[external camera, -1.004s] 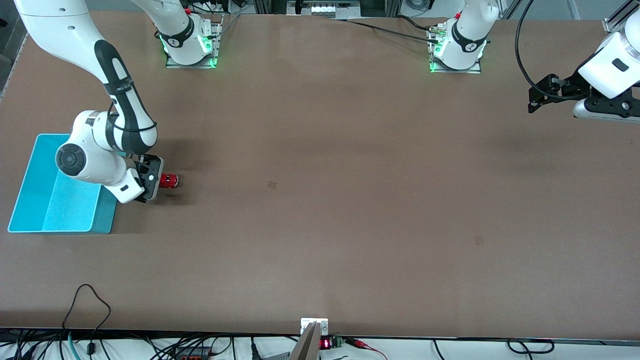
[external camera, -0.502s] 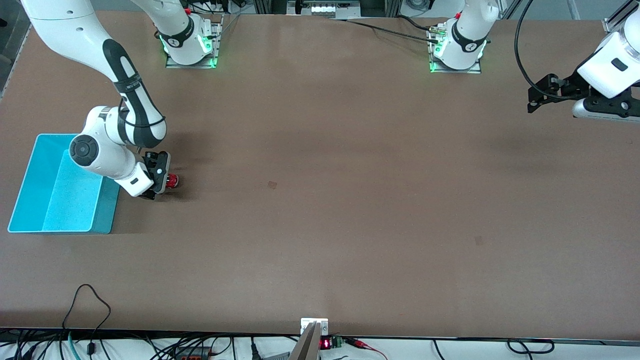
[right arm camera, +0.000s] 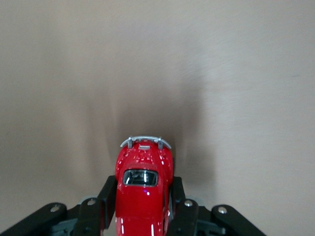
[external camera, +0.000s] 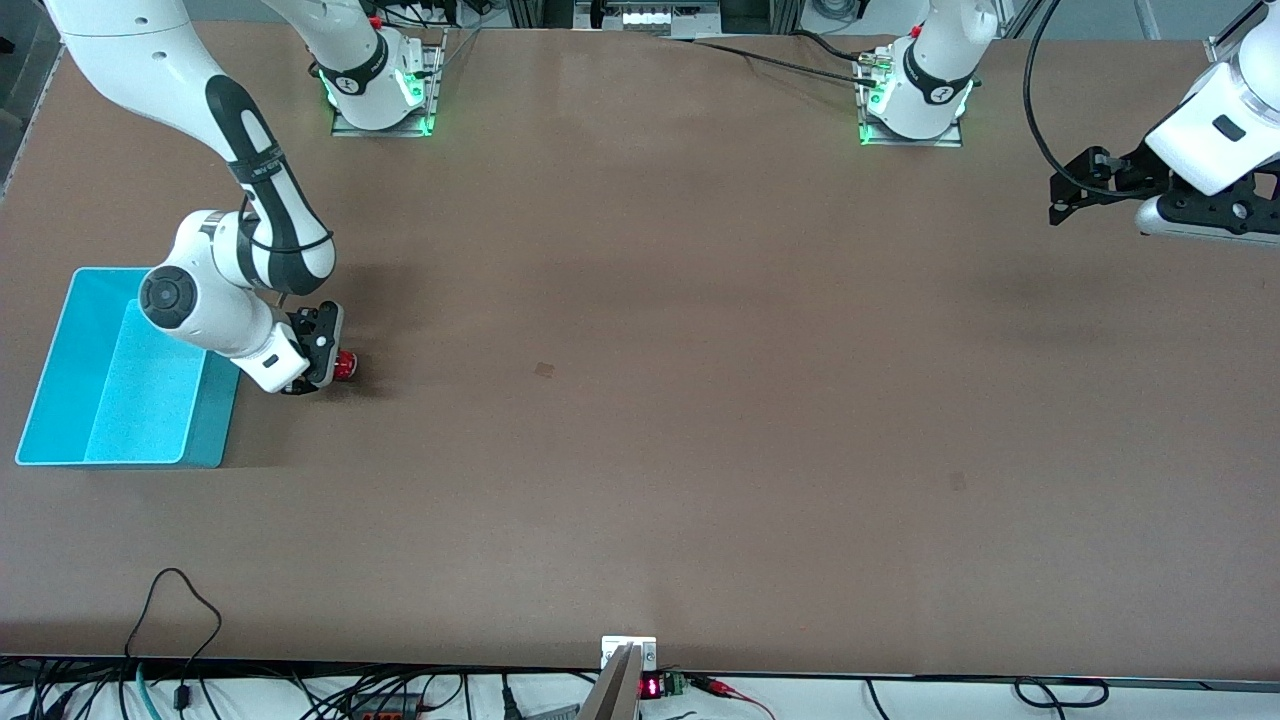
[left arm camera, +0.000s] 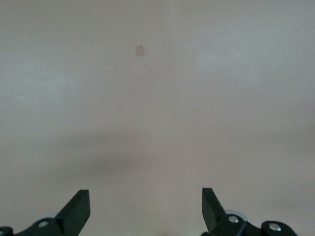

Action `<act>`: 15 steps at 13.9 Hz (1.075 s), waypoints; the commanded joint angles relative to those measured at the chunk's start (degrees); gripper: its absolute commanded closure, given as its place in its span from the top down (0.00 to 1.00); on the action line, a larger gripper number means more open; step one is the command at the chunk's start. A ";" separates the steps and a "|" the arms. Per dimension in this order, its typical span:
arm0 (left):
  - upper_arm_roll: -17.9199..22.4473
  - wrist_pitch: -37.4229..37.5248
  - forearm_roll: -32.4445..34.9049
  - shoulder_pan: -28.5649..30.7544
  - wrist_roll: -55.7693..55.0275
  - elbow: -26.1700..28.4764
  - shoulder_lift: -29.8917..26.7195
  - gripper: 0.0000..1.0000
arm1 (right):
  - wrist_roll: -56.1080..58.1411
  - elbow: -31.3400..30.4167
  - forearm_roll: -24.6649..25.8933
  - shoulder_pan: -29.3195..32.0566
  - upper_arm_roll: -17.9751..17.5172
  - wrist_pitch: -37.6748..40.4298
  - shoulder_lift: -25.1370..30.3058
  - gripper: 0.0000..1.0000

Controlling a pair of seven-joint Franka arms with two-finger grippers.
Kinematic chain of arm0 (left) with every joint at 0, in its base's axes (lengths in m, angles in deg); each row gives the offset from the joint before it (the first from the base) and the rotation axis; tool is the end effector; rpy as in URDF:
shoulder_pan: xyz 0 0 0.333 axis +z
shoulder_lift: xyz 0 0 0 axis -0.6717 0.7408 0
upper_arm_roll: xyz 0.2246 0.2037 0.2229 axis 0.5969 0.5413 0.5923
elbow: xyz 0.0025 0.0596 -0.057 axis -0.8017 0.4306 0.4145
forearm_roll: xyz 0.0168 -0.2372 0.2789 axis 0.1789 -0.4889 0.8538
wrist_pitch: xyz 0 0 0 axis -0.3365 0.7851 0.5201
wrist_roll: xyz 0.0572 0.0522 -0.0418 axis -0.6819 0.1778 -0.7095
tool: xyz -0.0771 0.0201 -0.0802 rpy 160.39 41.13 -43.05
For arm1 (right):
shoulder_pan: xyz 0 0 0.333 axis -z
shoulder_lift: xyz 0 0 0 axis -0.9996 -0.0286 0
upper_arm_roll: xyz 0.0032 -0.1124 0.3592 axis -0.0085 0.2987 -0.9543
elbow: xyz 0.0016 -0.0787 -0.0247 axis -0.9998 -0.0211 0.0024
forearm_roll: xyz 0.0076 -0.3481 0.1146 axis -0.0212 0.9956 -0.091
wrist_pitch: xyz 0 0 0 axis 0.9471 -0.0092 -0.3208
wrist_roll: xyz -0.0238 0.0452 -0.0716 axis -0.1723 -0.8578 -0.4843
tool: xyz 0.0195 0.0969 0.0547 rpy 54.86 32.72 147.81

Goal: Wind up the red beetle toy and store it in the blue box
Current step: 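Lower the right gripper and grasp the red car, then lift the car with the right gripper and carry it over the box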

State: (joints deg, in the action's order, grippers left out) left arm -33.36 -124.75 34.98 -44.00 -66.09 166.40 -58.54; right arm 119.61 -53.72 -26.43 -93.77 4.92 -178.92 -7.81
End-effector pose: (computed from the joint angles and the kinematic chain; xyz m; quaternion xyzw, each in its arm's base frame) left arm 0.4914 -0.0364 0.6688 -0.9980 0.0583 0.0225 0.0056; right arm 0.5822 0.0028 0.2697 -0.7460 -0.6650 0.0078 0.0348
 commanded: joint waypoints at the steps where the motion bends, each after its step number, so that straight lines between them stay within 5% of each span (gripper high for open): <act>1: -0.06 0.79 -0.93 0.13 0.41 -1.74 0.81 1.00 | -4.70 2.36 -4.42 0.05 -0.36 0.10 2.08 0.18; 6: -0.06 0.79 -0.93 0.13 0.41 -1.74 0.81 1.00 | -20.86 10.18 -9.71 0.39 0.52 0.19 3.93 0.18; 10: -0.06 0.79 -0.93 0.13 0.41 -1.83 0.81 1.00 | -41.42 11.87 -9.80 0.48 6.74 6.41 5.16 0.19; 15: -0.06 0.79 -0.93 0.13 0.32 -1.83 0.81 1.00 | -49.89 11.78 -9.63 3.29 11.68 10.65 6.30 0.13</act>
State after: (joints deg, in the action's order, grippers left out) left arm -33.37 -124.75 34.98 -43.99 -66.09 166.37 -58.51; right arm 72.74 -41.97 -35.27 -91.82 15.92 -170.24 -2.66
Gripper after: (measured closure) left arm 0.000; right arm 0.520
